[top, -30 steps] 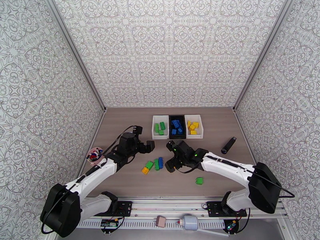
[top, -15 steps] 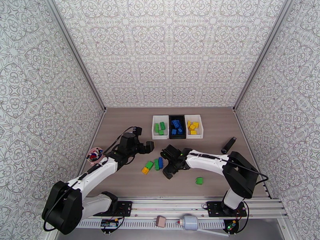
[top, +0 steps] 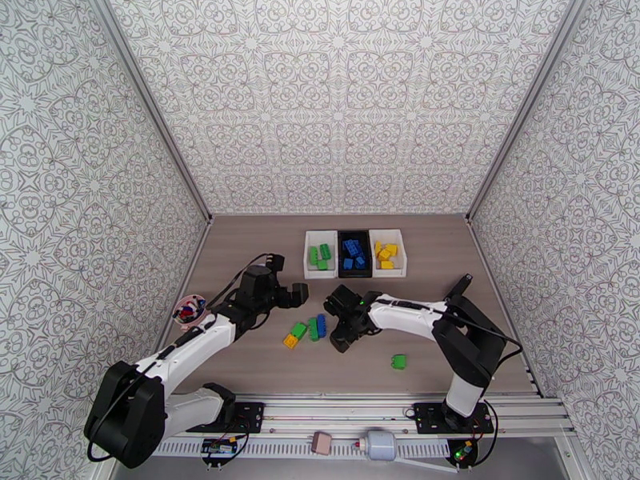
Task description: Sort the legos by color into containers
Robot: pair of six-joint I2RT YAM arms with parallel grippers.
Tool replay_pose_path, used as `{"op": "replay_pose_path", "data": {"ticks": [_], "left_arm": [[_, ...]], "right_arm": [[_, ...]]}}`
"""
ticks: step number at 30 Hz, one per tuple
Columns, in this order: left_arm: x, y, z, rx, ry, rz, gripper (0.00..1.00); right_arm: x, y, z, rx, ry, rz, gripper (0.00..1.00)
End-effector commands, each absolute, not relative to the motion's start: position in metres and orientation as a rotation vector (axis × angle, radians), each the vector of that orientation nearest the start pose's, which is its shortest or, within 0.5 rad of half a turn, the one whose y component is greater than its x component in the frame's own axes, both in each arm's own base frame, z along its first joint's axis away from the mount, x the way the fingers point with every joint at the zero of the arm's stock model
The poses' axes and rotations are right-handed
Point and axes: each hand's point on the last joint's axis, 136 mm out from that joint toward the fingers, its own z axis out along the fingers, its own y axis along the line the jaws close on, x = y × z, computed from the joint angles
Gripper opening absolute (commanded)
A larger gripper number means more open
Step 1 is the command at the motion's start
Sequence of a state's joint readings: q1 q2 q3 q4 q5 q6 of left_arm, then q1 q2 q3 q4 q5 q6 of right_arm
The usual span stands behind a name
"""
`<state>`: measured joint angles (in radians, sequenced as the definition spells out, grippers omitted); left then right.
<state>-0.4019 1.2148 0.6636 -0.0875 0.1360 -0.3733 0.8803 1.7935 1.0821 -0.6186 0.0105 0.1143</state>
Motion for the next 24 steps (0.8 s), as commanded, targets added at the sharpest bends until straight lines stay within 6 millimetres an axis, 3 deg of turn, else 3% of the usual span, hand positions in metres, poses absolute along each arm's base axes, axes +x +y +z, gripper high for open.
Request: {"op": "replay_pose_path", "data": {"ticks": [1,11,17,24], "left_arm": [[0.331,-0.166,0.148,0.146,2.240,-0.561,1.00],[0.332,-0.170,0.150,0.166,2.223,-0.576,1.00],[0.328,-0.189,0.166,0.271,2.123,-0.662,1.00],[0.311,-0.220,0.184,0.507,1.965,-0.724,1.00]], "right_arm": [[0.237,0.291,0.016,-1.066,2.722,0.219,0.80],[0.238,0.283,0.019,-0.969,2.744,0.193,0.58],[0.250,0.274,0.040,-0.832,2.703,0.206,0.55],[0.275,0.245,0.076,-0.549,2.612,0.275,0.52]]}}
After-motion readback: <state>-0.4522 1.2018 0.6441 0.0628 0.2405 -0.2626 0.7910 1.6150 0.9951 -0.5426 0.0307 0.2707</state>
